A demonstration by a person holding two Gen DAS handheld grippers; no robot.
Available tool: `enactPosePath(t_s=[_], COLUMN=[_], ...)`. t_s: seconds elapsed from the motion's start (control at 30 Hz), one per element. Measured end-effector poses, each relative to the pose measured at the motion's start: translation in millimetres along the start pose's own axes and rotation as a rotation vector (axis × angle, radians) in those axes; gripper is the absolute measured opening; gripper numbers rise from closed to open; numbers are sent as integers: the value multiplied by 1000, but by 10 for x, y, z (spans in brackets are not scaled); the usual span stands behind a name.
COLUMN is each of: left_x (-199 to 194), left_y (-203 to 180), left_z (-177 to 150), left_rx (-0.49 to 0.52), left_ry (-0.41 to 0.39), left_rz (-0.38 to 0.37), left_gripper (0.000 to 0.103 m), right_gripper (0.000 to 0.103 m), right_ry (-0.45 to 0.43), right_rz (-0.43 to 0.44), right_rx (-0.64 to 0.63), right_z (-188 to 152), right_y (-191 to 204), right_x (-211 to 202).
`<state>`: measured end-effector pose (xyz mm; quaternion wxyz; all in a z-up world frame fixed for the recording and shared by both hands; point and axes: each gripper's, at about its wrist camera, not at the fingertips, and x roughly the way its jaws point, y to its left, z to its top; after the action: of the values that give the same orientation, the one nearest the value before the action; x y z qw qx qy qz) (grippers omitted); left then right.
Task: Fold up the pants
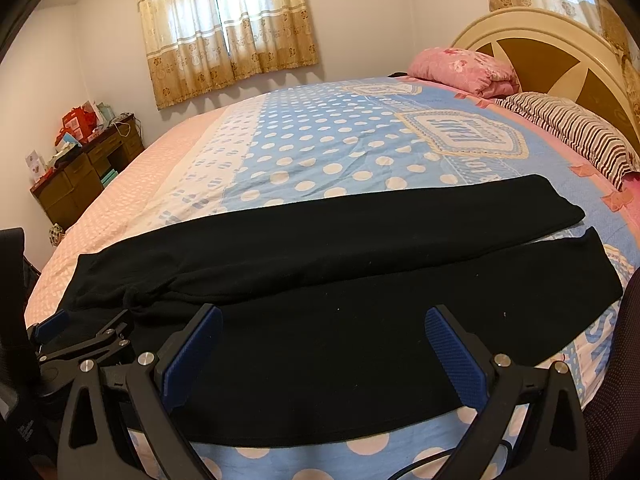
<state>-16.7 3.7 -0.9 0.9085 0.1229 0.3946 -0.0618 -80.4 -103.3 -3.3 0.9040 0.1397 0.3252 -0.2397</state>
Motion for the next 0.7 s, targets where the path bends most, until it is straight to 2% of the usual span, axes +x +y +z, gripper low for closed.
enactPosePath(t_s=[0.7], left_x=[-6], left_y=[-3], left_z=[-9], left_rx=[1], left_ry=[11], left_rz=[-1], left_gripper=[94], right_gripper=[102], right_ry=[6], right_rz=[7], right_rx=[13], right_z=[-7], right_y=[21], right_x=[0])
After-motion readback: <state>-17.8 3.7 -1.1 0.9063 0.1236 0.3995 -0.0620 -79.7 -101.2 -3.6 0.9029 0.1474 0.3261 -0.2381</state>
